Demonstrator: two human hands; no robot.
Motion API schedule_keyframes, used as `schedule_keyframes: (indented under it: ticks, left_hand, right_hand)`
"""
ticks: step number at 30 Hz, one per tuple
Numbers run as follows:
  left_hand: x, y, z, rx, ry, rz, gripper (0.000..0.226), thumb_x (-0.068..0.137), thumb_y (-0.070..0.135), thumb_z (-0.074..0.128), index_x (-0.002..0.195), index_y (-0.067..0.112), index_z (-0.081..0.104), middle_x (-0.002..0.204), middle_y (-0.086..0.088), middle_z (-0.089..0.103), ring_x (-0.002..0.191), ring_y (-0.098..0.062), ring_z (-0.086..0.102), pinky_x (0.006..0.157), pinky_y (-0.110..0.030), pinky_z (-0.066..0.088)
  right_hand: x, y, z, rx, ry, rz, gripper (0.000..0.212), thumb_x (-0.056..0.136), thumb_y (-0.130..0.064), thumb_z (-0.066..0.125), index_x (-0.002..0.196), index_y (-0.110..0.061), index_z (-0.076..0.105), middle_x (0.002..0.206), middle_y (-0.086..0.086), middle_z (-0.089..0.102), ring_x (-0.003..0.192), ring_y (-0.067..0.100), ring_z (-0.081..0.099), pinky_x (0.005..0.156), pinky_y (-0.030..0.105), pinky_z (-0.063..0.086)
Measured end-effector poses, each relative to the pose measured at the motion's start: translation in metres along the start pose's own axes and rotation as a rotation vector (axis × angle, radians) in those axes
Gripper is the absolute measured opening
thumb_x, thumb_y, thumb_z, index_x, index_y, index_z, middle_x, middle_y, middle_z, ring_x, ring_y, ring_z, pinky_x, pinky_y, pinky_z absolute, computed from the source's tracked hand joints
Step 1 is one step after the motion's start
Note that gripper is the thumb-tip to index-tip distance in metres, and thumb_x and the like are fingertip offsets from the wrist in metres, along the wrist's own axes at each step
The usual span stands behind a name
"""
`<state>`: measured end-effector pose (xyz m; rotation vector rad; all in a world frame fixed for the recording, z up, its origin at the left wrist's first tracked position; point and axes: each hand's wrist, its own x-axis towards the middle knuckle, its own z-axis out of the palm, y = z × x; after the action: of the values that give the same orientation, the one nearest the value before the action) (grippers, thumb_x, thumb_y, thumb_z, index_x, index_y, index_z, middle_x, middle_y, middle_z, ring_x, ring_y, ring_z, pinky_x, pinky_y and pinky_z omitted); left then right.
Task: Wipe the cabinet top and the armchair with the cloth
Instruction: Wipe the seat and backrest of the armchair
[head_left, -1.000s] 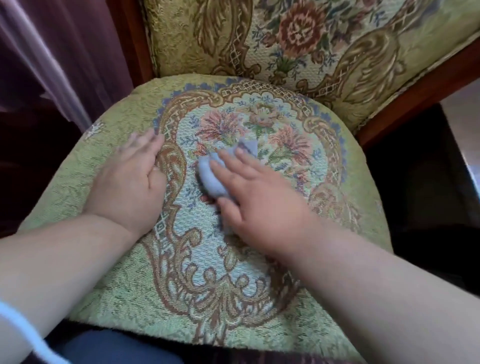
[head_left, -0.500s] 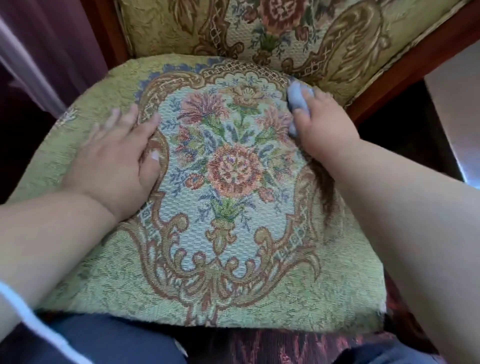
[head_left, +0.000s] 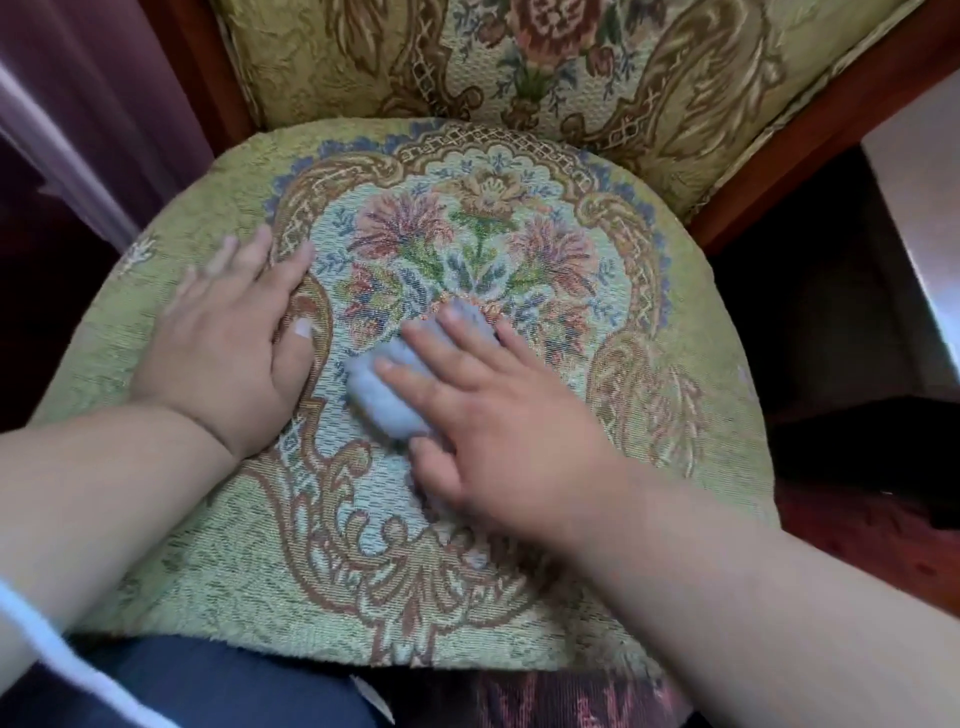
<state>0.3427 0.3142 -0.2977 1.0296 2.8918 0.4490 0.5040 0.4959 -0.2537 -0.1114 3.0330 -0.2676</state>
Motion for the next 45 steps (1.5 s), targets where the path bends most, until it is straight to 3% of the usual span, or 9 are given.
schedule_keyframes:
  ticks: [6, 10, 15, 18, 25, 30, 36, 42, 45]
  left_hand:
    - [-0.001, -0.001, 0.002, 0.022, 0.008, -0.017, 0.064, 0.090, 0.047, 0.021, 0.152, 0.029, 0.020, 0.161, -0.009, 0.019, 0.147, -0.030, 0.015, 0.119, -0.049, 0.013]
    - [-0.001, 0.001, 0.004, -0.004, 0.040, -0.013, 0.064, 0.090, 0.040, 0.020, 0.151, 0.024, 0.025, 0.160, -0.010, 0.024, 0.146, -0.031, 0.019, 0.118, -0.049, 0.016]
    - [-0.001, 0.003, 0.004, -0.035, 0.071, -0.009, 0.066, 0.086, 0.034, 0.023, 0.145, 0.009, 0.038, 0.155, -0.017, 0.032, 0.143, -0.036, 0.027, 0.117, -0.051, 0.020]
    - [-0.001, 0.002, 0.003, -0.018, 0.059, -0.008, 0.066, 0.089, 0.037, 0.021, 0.150, 0.015, 0.029, 0.158, -0.012, 0.028, 0.145, -0.032, 0.022, 0.118, -0.047, 0.016]
    - [-0.005, 0.001, 0.004, -0.038, 0.049, -0.013, 0.063, 0.091, 0.035, 0.022, 0.152, 0.018, 0.025, 0.159, -0.011, 0.024, 0.147, -0.029, 0.018, 0.119, -0.043, 0.011]
    - [-0.002, 0.001, 0.006, -0.041, 0.075, -0.004, 0.064, 0.090, 0.035, 0.023, 0.151, 0.018, 0.027, 0.159, -0.012, 0.026, 0.146, -0.030, 0.020, 0.119, -0.044, 0.013]
    - [0.001, -0.002, 0.009, -0.042, 0.097, 0.019, 0.064, 0.088, 0.033, 0.024, 0.149, 0.016, 0.030, 0.157, -0.015, 0.029, 0.144, -0.034, 0.024, 0.117, -0.051, 0.018]
    - [-0.004, -0.005, 0.008, -0.060, 0.093, 0.019, 0.063, 0.090, 0.035, 0.023, 0.151, 0.017, 0.028, 0.158, -0.015, 0.026, 0.146, -0.034, 0.021, 0.117, -0.052, 0.017]
    - [-0.003, -0.003, 0.009, -0.074, 0.100, 0.025, 0.062, 0.091, 0.034, 0.024, 0.151, 0.017, 0.027, 0.158, -0.014, 0.025, 0.146, -0.033, 0.020, 0.118, -0.051, 0.016]
  right_hand:
    - [0.111, 0.086, -0.028, -0.099, 0.109, 0.473, 0.055, 0.093, -0.036, 0.032, 0.144, -0.015, 0.038, 0.145, 0.015, 0.046, 0.131, 0.035, 0.036, 0.107, 0.045, 0.029]
    - [0.150, 0.049, -0.022, -0.015, 0.132, 0.353, 0.043, 0.092, -0.033, 0.036, 0.128, -0.014, 0.050, 0.130, 0.013, 0.055, 0.119, 0.034, 0.047, 0.089, 0.043, 0.037]
    - [0.142, -0.020, 0.002, -0.032, 0.159, 0.101, 0.063, 0.084, -0.041, 0.037, 0.143, -0.019, 0.040, 0.152, 0.007, 0.041, 0.140, 0.028, 0.029, 0.112, 0.049, 0.018]
    - [0.129, 0.025, -0.007, -0.046, 0.140, 0.237, 0.070, 0.076, -0.043, 0.039, 0.143, -0.023, 0.038, 0.150, 0.004, 0.043, 0.140, 0.025, 0.031, 0.112, 0.058, 0.012]
    - [0.068, 0.117, -0.033, -0.124, 0.216, 0.540, 0.050, 0.080, -0.029, 0.035, 0.109, 0.003, 0.060, 0.116, 0.030, 0.058, 0.109, 0.044, 0.052, 0.089, 0.053, 0.045]
    - [0.047, 0.020, -0.004, -0.009, 0.134, 0.212, 0.062, 0.085, -0.027, 0.039, 0.144, -0.006, 0.040, 0.151, 0.021, 0.039, 0.141, 0.034, 0.031, 0.117, 0.045, 0.023]
    - [-0.022, -0.041, 0.018, 0.003, 0.029, -0.123, 0.065, 0.086, -0.038, 0.042, 0.147, -0.016, 0.037, 0.155, 0.009, 0.037, 0.145, 0.028, 0.026, 0.119, 0.050, 0.017]
    - [0.046, 0.100, -0.025, -0.238, 0.134, 0.462, 0.048, 0.094, -0.029, 0.036, 0.136, -0.005, 0.039, 0.133, 0.025, 0.048, 0.125, 0.039, 0.039, 0.103, 0.053, 0.032]
    - [0.057, 0.119, -0.028, -0.105, 0.160, 0.513, 0.044, 0.095, -0.020, 0.035, 0.134, 0.001, 0.040, 0.133, 0.031, 0.046, 0.125, 0.043, 0.038, 0.105, 0.049, 0.028]
